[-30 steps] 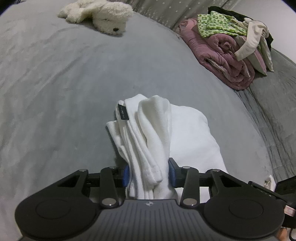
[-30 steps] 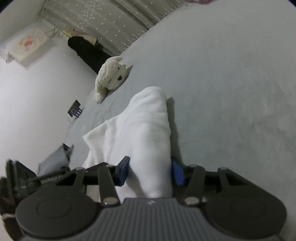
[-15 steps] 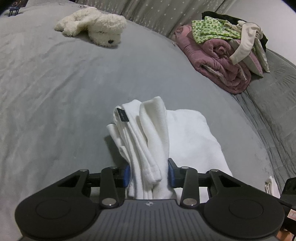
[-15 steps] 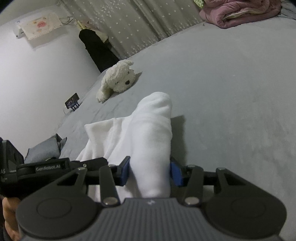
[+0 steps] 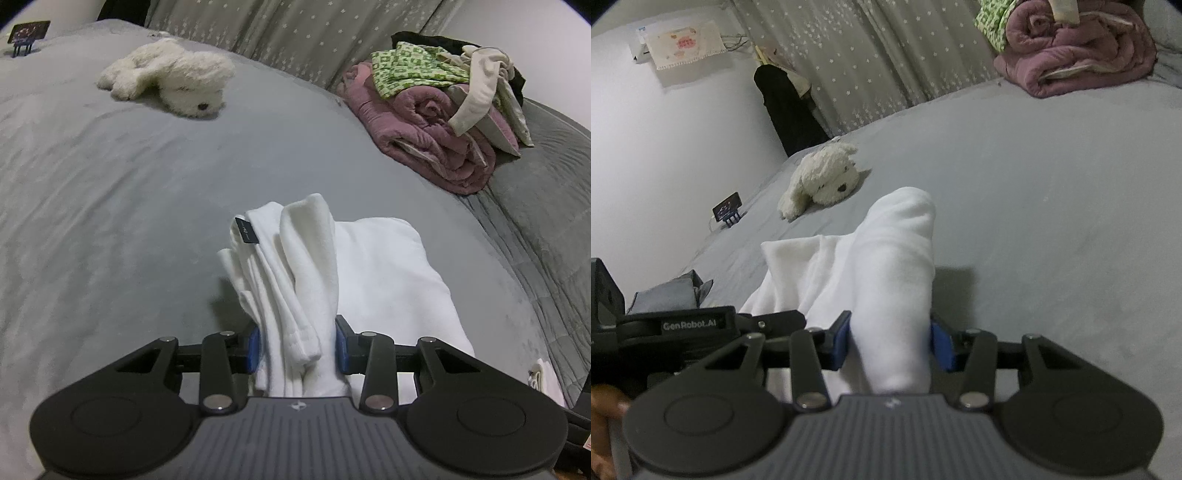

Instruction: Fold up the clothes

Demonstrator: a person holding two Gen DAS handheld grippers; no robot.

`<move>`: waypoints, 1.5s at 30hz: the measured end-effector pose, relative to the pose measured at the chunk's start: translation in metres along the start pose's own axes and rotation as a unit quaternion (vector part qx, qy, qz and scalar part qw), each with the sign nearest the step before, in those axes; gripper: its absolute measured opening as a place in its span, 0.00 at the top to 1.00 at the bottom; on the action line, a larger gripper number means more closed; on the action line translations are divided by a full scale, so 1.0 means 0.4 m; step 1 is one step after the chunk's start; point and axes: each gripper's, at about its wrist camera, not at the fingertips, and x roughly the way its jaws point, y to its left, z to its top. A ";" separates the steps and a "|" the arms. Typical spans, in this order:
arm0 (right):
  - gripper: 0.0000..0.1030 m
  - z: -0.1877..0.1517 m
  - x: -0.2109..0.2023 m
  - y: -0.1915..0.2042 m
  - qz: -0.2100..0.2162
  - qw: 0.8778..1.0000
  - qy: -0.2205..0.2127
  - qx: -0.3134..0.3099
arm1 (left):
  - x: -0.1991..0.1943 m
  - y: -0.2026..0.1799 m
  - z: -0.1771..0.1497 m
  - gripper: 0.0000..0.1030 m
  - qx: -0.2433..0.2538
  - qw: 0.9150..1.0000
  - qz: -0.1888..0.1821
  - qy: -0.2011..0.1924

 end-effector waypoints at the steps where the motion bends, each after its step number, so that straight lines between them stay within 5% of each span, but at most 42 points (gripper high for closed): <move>1: 0.58 0.003 -0.005 -0.004 -0.002 1.000 -0.003 0.001 | 0.001 -0.008 0.000 0.65 0.002 1.000 0.000 -0.002; 31: 0.58 0.015 -0.242 -0.123 -0.031 0.999 -0.043 -0.013 | -0.034 -0.242 -0.121 0.65 0.017 0.999 -0.035 -0.029; 45: 0.58 0.048 -0.480 -0.328 -0.074 0.992 -0.099 0.030 | 0.036 -0.517 -0.202 0.65 0.023 0.995 -0.094 -0.018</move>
